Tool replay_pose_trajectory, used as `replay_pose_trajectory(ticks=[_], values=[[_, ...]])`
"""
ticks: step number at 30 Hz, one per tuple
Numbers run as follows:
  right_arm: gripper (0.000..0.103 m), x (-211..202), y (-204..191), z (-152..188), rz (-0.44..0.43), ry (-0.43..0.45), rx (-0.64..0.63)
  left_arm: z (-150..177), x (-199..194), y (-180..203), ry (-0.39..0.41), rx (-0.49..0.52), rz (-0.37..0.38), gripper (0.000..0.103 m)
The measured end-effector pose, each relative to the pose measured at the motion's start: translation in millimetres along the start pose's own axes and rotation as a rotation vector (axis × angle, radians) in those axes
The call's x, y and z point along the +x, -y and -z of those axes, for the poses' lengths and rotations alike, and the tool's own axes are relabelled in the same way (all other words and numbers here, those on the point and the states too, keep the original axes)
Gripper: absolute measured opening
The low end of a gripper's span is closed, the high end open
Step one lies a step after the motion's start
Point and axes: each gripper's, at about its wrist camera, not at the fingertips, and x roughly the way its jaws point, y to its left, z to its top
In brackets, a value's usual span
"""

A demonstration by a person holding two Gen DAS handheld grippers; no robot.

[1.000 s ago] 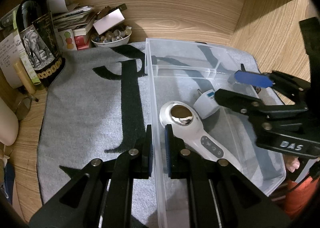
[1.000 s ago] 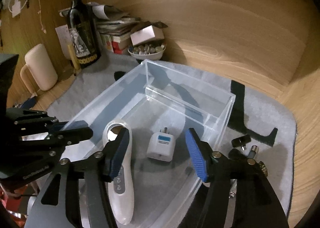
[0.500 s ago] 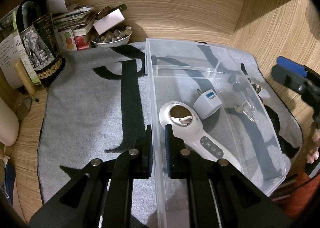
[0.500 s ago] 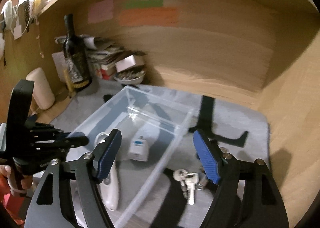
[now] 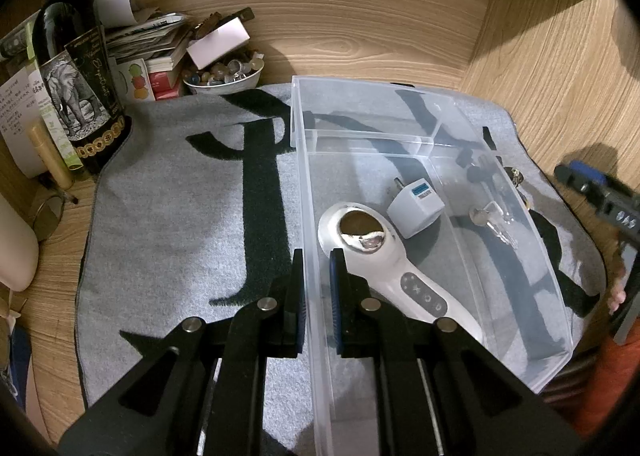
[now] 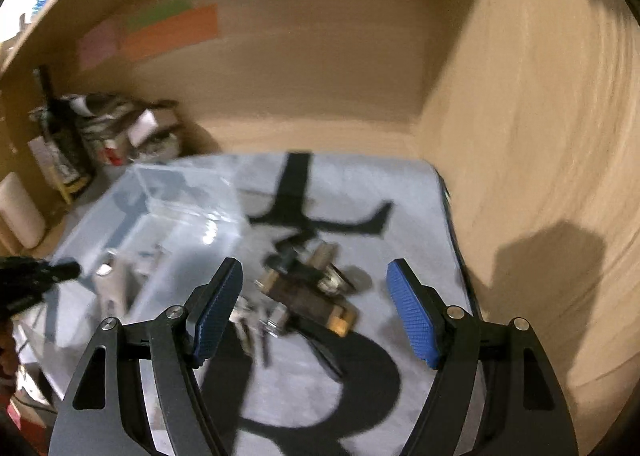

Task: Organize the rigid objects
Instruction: 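Grasp the black-and-gold cylinder with the right tool and lift it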

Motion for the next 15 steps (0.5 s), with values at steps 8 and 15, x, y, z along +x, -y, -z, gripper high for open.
replay_pose_trajectory(ticks=[8, 15], values=[[0.072, 32, 14, 27, 0.010, -0.120, 0.027, -1, 0, -1, 0.000, 0.000, -0.001, 0.010], [0.072, 57, 6, 24, 0.005, -0.164, -0.027, -1, 0, -1, 0.000, 0.000, 0.000, 0.010]])
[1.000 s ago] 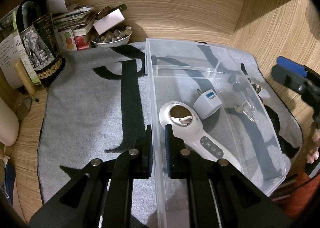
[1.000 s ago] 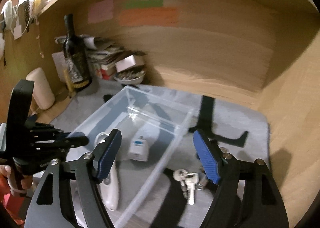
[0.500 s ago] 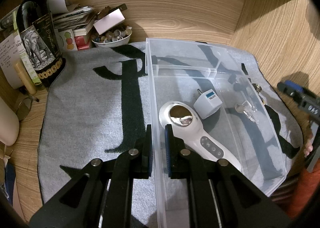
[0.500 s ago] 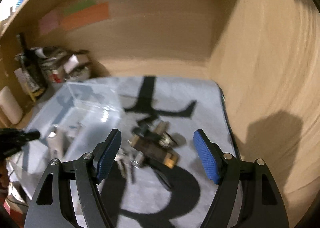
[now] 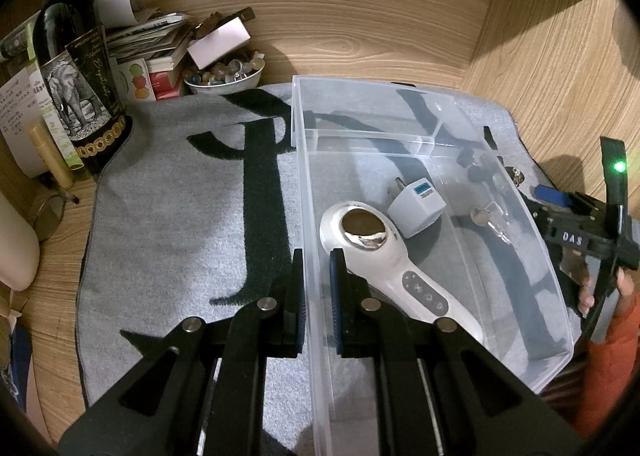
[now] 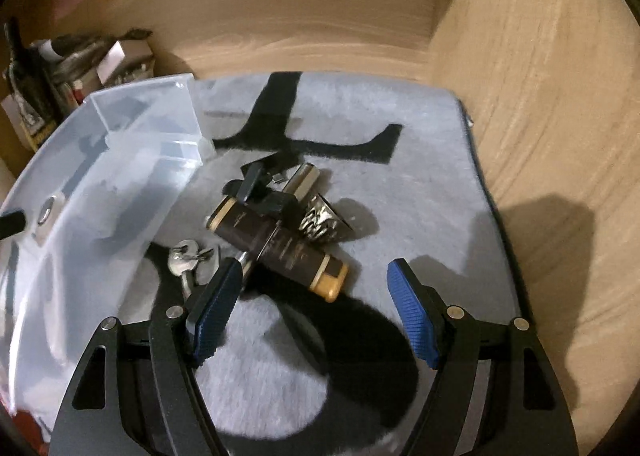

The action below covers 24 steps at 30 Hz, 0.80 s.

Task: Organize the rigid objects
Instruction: 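Grasp the black-and-gold cylinder with the right tool and lift it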

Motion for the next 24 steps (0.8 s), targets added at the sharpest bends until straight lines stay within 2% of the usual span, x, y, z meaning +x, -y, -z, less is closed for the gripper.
replay_pose_trajectory(ticks=[5, 6, 11, 13, 14, 24], values=[[0.072, 6, 5, -9, -0.031, -0.010, 0.011, 0, 0, 0, 0.000, 0.000, 0.000, 0.010], [0.069, 7, 4, -10, -0.047, -0.014, 0.010, 0, 0, 0, 0.001, 0.000, 0.000, 0.010], [0.040, 14, -7, -13, -0.100, -0.028, -0.025, 0, 0, 0, -0.001, 0.002, -0.001, 0.010], [0.024, 13, -13, -13, -0.115, -0.025, -0.043, 0, 0, 0, 0.000, 0.002, 0.000, 0.010], [0.022, 11, -16, -13, -0.115, -0.021, -0.050, 0, 0, 0, 0.000, 0.001, 0.000, 0.010], [0.020, -15, -28, -8, -0.076, 0.064, -0.069, 0, -1, -2, 0.001, 0.002, 0.001, 0.010]])
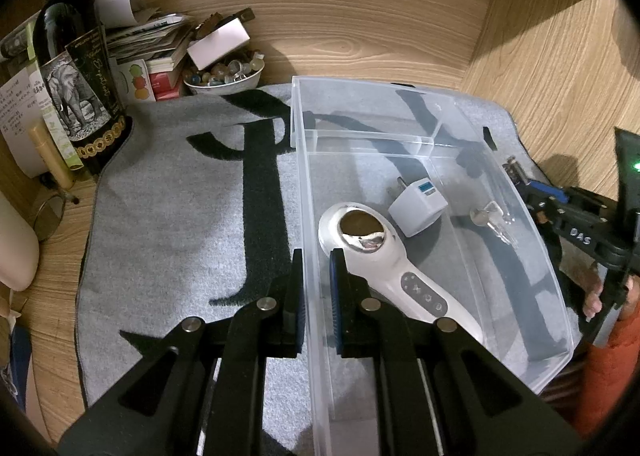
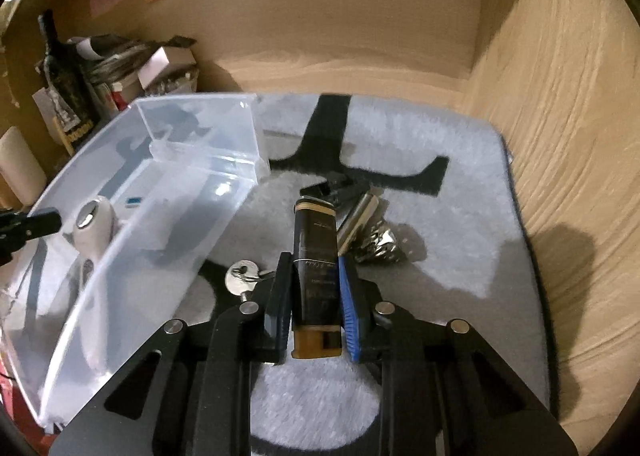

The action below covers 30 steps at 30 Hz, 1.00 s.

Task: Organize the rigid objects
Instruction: 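Grasp the black-and-gold cylinder with the right tool and lift it, then lower the cylinder into the clear box and open the right tool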

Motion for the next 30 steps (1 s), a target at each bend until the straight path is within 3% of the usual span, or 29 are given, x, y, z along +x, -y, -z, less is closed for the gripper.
replay_pose_trajectory(ticks=[19, 30], values=[[0.020, -67, -60, -26, -0.092, 0.213, -0.114, 0, 0, 1, 0.001, -0.001, -0.002, 0.010], [0.020, -43, -105, -28, -0.173, 0.148, -0.208, -1, 0, 2, 0.002, -0.001, 0.001, 0.010]])
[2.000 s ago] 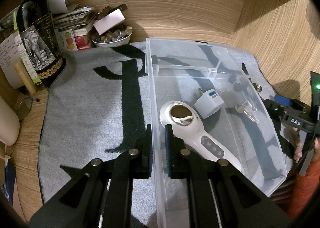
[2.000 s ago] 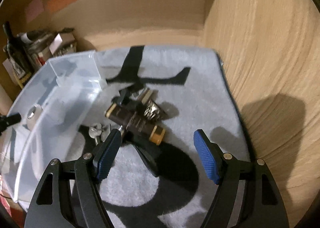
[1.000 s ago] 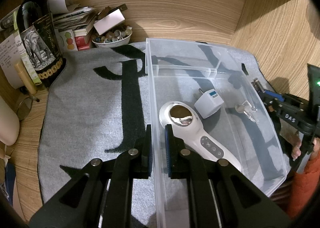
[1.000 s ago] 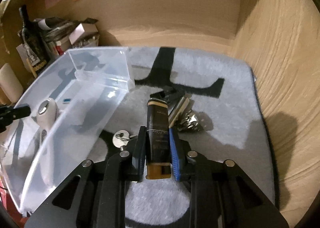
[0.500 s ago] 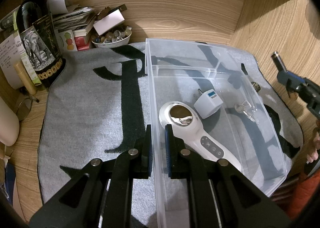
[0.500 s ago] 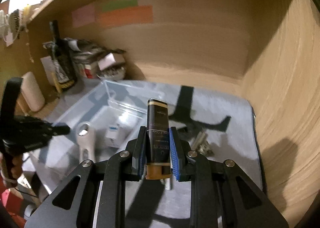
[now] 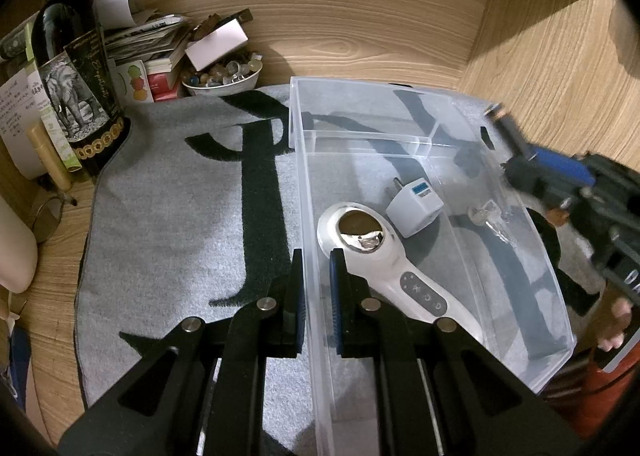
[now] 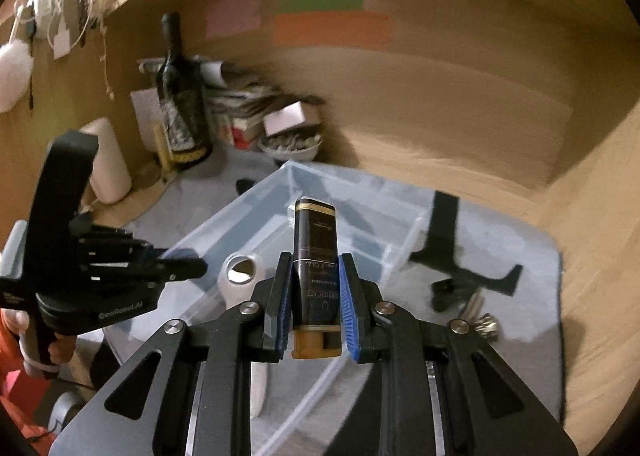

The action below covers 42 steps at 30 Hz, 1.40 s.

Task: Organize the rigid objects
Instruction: 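Lower the cylinder into the clear box and open the right tool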

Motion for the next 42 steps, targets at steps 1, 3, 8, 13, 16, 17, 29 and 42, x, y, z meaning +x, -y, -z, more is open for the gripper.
replay_pose_trajectory(ticks=[1, 3, 8, 13, 16, 17, 29, 42], values=[[0.020, 3, -2, 1, -0.006, -0.011, -0.001, 0, 0, 0, 0.000, 0.001, 0.000, 0.010], [0.020, 13, -5, 3, -0.022, -0.047, -0.007, -1, 1, 1, 0.002, 0.003, -0.001, 0.010], [0.020, 35, -10, 7, -0.038, -0.119, -0.024, 0, 2, 2, 0.007, 0.012, -0.006, 0.010], [0.020, 48, -12, 12, -0.049, -0.165, -0.032, 0, 2, 3, 0.007, 0.012, -0.006, 0.010], [0.020, 52, -15, 15, -0.052, -0.184, -0.046, 0, 3, 3, 0.008, 0.015, -0.006, 0.010], [0.020, 52, -16, 16, -0.048, -0.184, -0.053, 0, 3, 3, 0.008, 0.015, -0.006, 0.010], [0.025, 46, -17, 15, -0.055, -0.178, -0.043, 1, 3, 3, 0.008, 0.015, -0.006, 0.010], [0.074, 0, 2, -3, 0.029, -0.020, -0.002, 1, 2, 3, 0.009, 0.016, -0.007, 0.010]])
